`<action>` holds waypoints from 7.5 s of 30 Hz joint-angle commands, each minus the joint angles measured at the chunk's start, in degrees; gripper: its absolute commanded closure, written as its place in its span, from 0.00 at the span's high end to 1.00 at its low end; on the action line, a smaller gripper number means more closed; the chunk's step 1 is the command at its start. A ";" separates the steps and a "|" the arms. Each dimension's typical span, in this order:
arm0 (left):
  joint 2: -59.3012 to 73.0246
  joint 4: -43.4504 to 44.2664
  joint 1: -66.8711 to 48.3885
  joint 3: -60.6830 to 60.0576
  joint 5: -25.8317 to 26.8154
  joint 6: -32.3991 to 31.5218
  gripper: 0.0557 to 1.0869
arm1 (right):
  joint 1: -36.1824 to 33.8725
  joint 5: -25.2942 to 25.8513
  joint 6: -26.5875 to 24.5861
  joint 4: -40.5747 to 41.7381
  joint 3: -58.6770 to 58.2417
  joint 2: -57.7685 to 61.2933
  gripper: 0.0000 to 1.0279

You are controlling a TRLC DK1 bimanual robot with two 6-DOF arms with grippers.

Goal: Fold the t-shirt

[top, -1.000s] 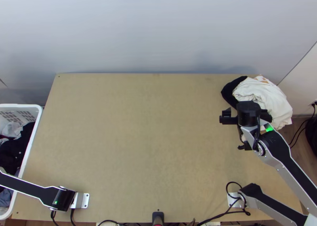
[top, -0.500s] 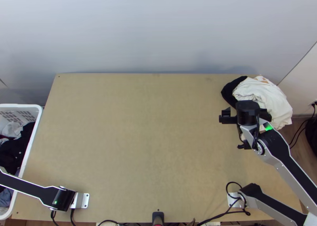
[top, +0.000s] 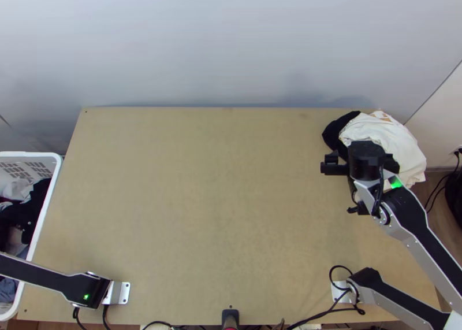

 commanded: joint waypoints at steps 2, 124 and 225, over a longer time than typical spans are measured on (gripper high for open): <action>-27.81 -1.62 -2.05 -12.79 19.63 0.53 0.04 | -0.05 0.00 0.09 -0.60 3.48 -0.38 0.96; -53.48 -31.51 -70.17 -45.13 -11.22 -2.02 0.95 | 15.06 -41.66 21.62 -5.70 38.64 54.29 0.95; -54.62 -29.13 -56.90 -17.10 -9.11 -3.69 0.04 | 9.17 -29.09 15.03 -20.90 71.69 56.40 0.03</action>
